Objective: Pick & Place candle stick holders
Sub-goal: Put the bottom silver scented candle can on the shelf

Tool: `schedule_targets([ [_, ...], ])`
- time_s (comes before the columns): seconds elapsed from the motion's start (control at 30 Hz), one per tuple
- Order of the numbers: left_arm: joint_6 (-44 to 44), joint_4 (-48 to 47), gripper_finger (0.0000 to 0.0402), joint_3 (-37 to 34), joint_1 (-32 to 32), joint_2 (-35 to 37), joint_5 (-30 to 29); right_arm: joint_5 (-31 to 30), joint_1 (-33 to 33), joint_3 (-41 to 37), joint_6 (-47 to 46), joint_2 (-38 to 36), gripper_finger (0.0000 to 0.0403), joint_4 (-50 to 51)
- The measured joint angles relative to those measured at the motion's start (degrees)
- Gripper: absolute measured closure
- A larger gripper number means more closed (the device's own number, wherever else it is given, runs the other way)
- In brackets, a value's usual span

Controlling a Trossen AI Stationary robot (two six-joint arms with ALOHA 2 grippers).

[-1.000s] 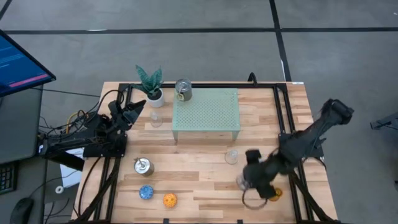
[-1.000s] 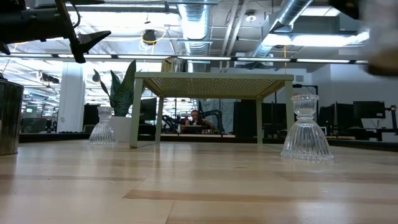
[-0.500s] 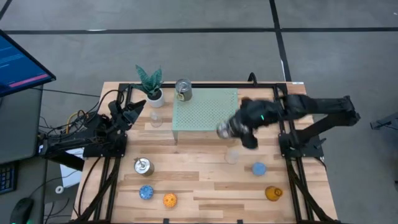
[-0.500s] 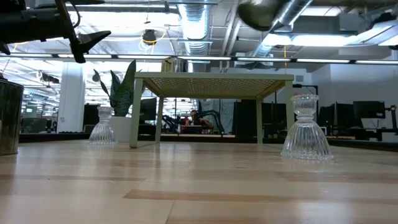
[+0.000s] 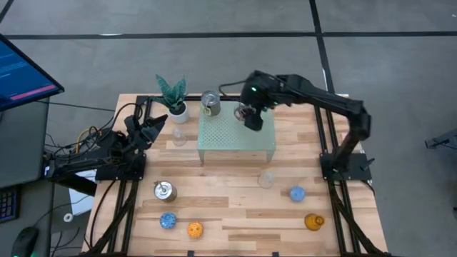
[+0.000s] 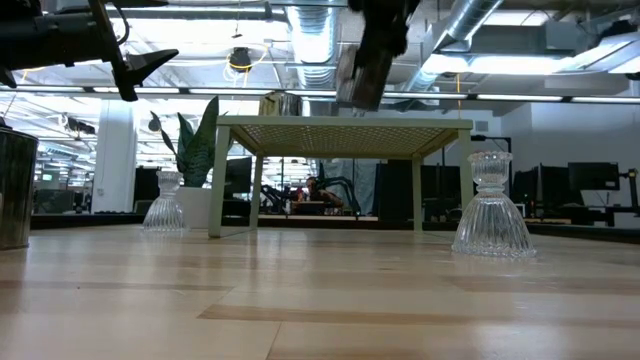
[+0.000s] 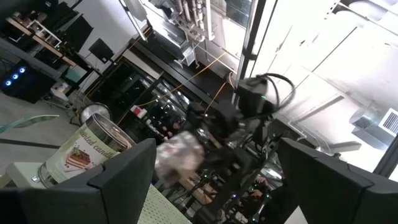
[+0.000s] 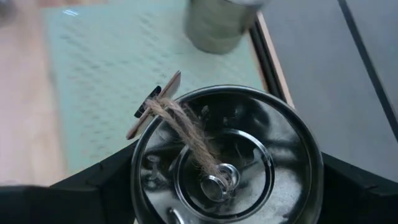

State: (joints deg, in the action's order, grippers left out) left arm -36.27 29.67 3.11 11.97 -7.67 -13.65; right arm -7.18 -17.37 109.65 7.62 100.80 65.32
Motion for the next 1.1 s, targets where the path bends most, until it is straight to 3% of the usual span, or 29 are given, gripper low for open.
schedule_targets([
  [0.37, 0.0, 0.0, 0.0064, -0.01, 0.0, 0.0, 0.03, 5.26, -4.56, 9.12, 3.49, 11.04, 0.0074, 4.48],
  [1.1, 0.0, 0.0, 0.0064, 0.0, -0.02, 0.0, 0.02, 7.98, -7.4, 9.24, 9.49, 12.04, 0.007, 5.35],
])
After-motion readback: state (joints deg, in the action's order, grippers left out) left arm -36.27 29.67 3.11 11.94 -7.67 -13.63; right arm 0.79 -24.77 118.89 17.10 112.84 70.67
